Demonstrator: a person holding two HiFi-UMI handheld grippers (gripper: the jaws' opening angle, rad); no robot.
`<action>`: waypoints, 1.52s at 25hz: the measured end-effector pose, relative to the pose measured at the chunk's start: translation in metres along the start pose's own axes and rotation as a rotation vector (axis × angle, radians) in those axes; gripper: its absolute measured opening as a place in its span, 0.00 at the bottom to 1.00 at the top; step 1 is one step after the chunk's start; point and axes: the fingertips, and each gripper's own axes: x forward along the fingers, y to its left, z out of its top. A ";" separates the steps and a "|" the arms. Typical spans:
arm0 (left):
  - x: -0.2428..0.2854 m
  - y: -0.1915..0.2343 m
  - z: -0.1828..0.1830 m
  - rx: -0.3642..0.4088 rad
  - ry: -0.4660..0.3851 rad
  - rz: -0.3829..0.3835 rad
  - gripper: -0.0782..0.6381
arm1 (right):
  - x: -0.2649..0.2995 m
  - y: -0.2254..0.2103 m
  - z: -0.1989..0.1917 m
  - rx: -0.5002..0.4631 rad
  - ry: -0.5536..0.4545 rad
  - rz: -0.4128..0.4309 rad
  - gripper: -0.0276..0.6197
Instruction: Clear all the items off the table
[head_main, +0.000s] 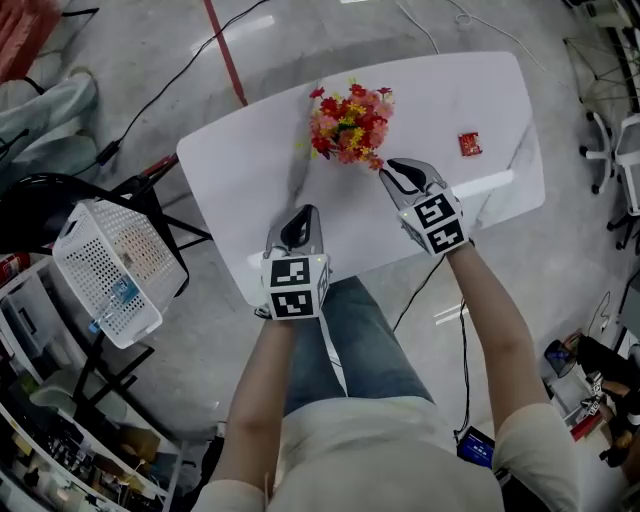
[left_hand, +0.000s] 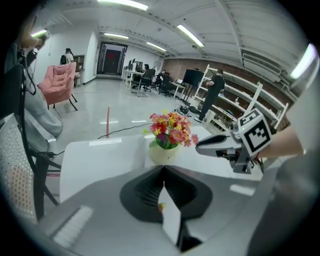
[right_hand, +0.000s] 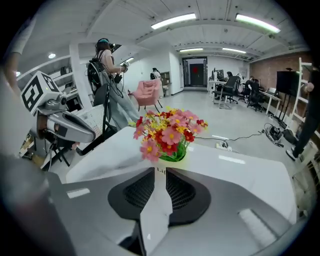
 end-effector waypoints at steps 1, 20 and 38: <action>0.005 0.001 -0.001 0.002 0.002 0.002 0.12 | 0.005 -0.004 -0.004 -0.008 0.006 0.005 0.15; 0.062 0.029 -0.024 -0.044 0.037 0.022 0.12 | 0.100 -0.023 -0.007 -0.091 -0.017 0.140 0.69; 0.078 0.044 -0.036 -0.053 0.070 0.033 0.12 | 0.144 -0.023 0.030 0.028 -0.184 0.007 0.96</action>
